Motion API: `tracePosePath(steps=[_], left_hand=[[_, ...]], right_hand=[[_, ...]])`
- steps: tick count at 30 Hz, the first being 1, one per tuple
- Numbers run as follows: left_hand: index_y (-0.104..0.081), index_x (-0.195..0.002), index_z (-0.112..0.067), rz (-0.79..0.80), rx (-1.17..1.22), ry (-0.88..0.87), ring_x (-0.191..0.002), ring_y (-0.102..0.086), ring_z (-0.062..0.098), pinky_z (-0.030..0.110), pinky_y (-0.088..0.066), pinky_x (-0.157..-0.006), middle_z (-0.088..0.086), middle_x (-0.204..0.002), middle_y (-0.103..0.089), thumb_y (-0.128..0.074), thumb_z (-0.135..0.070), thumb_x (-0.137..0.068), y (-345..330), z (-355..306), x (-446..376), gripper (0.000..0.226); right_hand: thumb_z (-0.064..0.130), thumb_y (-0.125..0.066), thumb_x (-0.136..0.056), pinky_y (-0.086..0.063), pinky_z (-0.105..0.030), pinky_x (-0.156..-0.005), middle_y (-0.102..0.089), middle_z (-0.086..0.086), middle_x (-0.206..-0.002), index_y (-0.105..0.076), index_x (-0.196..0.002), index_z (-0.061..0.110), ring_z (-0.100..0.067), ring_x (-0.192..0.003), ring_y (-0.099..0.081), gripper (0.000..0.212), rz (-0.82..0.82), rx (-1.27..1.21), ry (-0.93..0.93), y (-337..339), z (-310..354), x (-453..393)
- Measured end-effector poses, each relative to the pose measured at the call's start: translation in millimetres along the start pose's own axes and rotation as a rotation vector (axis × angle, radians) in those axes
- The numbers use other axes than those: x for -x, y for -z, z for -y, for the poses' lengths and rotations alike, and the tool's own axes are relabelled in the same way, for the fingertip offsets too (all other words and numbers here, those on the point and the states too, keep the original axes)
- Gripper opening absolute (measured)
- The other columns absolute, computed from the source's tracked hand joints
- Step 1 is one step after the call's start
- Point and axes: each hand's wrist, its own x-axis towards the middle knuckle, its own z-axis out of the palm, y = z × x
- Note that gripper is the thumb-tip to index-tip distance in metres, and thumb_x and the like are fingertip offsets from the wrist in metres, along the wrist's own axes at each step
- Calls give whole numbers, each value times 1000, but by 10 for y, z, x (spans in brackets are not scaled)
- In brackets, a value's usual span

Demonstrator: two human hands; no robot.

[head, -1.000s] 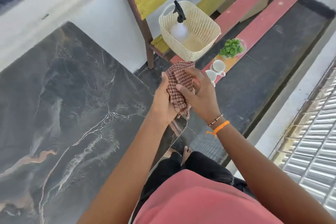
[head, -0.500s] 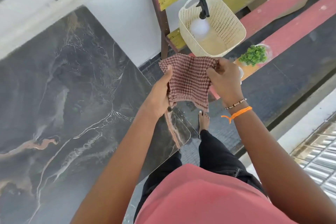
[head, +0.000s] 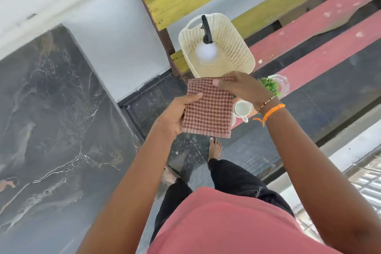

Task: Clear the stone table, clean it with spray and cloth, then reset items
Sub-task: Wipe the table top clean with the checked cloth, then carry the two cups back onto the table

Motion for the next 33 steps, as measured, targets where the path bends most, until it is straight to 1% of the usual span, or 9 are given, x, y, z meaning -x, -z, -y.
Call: tracePosePath(steps=[3,8,13,17,21,25,28,31,33], left_hand=[[-70,-88,-12,42,-129,86,-79,-70,19,32,-57,-70,4,-86,-74,-62,-30,-77,-102,-35,-226,23],[-61,-109,-18,95,-77,161,-89,-65,18,39,-54,-80,1,-94,-67,-58,-32,-78,88,-56,-515,34],[-56,-109,-16,-116,-182,116,-102,-59,21,53,-41,-94,3,-105,-61,-62,-23,-77,41,-220,-911,33],[-49,-113,-9,-320,-195,-37,-102,-59,23,45,-50,-88,7,-109,-60,-56,3,-83,-70,-408,-1320,33],[-41,-127,-14,-544,-419,-150,-110,-53,22,39,-47,-91,6,-119,-55,-55,11,-76,-184,-476,-1721,59],[-27,-138,-22,-553,-626,-194,-96,-55,18,28,-48,-69,6,-118,-53,-43,9,-79,-267,-456,-1929,69],[-21,-142,-21,-579,-703,-178,-94,-51,15,28,-47,-70,2,-113,-49,-45,5,-83,-248,-467,-2028,68],[-18,-144,-17,-615,-697,-114,-109,-49,21,31,-47,-80,8,-129,-47,-48,2,-86,-225,-491,-2088,68],[-22,-143,-14,-619,-716,-84,-117,-47,24,34,-47,-91,11,-136,-45,-51,0,-86,-251,-496,-2059,65]], right_hand=[[25,-65,-85,-37,-35,-73,-50,-13,-78,-59,-81,6,-24,-79,-43,21,282,-190,-135,196,-167,-219],[3,-62,-85,-41,-13,-47,-51,-3,-68,-55,-71,14,-11,-59,-49,19,192,-349,-136,362,-449,-487],[-9,-50,-87,-48,-17,-50,-61,0,-72,-52,-88,17,-3,-51,-59,26,81,-626,-190,463,-527,-871],[-14,-42,-83,-44,-23,-62,-58,-2,-87,-47,-108,12,-11,-73,-54,36,-95,-505,-119,532,-569,-1256],[-12,-41,-80,-43,-7,-55,-58,-2,-99,-50,-117,6,-8,-89,-55,42,-234,-310,-48,484,-645,-1515],[-9,-44,-81,-44,-6,-60,-55,2,-103,-51,-119,6,-9,-96,-54,41,-307,-266,-13,455,-735,-1690],[-9,-43,-81,-44,-5,-57,-55,2,-104,-51,-119,8,-9,-98,-55,43,-334,-224,-18,458,-795,-1793],[-10,-42,-82,-51,-18,-81,-58,-5,-123,-45,-128,10,-15,-115,-55,50,-256,-83,-42,454,-857,-1893],[-10,-41,-84,-40,-26,-102,-50,-7,-139,-40,-135,10,-21,-127,-48,55,-184,103,-84,468,-886,-1921]])
